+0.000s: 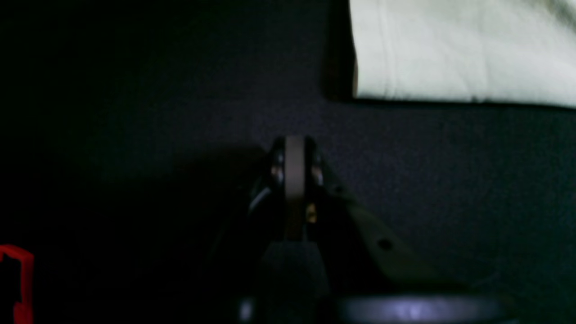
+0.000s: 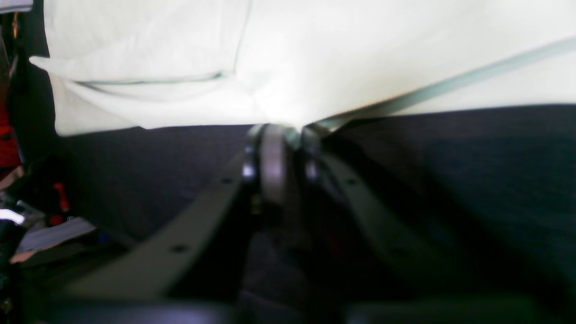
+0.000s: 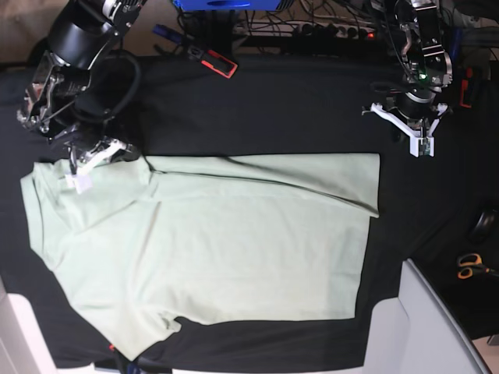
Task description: Fold the T-shirt properly
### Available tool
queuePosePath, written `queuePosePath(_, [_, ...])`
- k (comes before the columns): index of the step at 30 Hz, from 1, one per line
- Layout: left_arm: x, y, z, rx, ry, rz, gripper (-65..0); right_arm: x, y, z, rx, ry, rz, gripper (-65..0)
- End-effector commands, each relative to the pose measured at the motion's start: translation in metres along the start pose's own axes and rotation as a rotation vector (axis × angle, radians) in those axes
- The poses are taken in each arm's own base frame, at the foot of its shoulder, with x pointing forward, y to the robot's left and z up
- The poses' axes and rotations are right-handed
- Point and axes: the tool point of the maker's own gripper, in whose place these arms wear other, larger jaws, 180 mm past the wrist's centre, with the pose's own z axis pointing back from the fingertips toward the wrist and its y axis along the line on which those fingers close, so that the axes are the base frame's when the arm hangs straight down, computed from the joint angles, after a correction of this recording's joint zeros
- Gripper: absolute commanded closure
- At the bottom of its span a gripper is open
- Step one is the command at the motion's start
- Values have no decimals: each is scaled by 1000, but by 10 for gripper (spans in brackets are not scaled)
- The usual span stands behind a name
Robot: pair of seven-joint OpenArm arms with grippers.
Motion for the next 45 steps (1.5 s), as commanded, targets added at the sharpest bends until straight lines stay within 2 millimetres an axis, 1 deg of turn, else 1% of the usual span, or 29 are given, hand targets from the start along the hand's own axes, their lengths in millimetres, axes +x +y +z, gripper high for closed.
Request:
queuePosePath(1, [11,7,1,13,-36,-7,0,16,5,2,19,-39,20,0])
queuePosePath(4, [11,7,1,13,-36,-7,0,16,6,2,19,-39,21,-3])
queuePosePath(8, [10,7,1,13,-35,-8,0,27,9,2,20,-55,37,-3])
queuePosePath(9, [10,7,1,13,-35,-8,0,33,11,3,23,-63,44,-3])
queuePosePath(11, [10,7,1,13,-35,-8,0,43,5,7,1,-64,40,-3])
queuePosePath(12, [10,7,1,13,-35,-8,0,48,7,7,-2,-64,44,-3])
queuePosePath(14, [10,7,1,13,-35,-8,0,58,16,4,7,-62,73,-3])
queuePosePath(16, [10,7,1,13,-35,-8,0,69,16,6,-3,-68,94,-3])
queuePosePath(20, [10,7,1,13,-35,-8,0,92,25,6,-7,-80,130,-3])
queuePosePath(24, [10,7,1,13,-35,-8,0,116,45,4,10,-94,201,-3])
queuePosePath(28, [10,7,1,13,-35,-8,0,132,53,4,2,-103,224,-3])
queuePosePath(33, [9,7,2,13,-30,-8,0,139,63,-4,16,-83,218,-3])
queuePosePath(34, [6,7,3,13,-24,-9,0,141,67,-7,23,-77,225,-3])
queuePosePath(39, [3,7,4,13,-20,-10,0,151,84,-17,40,-73,295,-3])
queuePosePath(41, [3,7,4,13,-20,-10,0,151,91,-24,50,-57,320,-3])
queuePosePath(43, [3,7,4,13,-18,-10,0,149,92,-30,57,-47,322,-3])
queuePosePath(44, [0,7,5,13,-12,-11,0,148,89,-31,53,-46,324,-3])
queuePosePath(45, [0,7,6,13,-13,-13,0,150,90,-32,53,-48,333,-3])
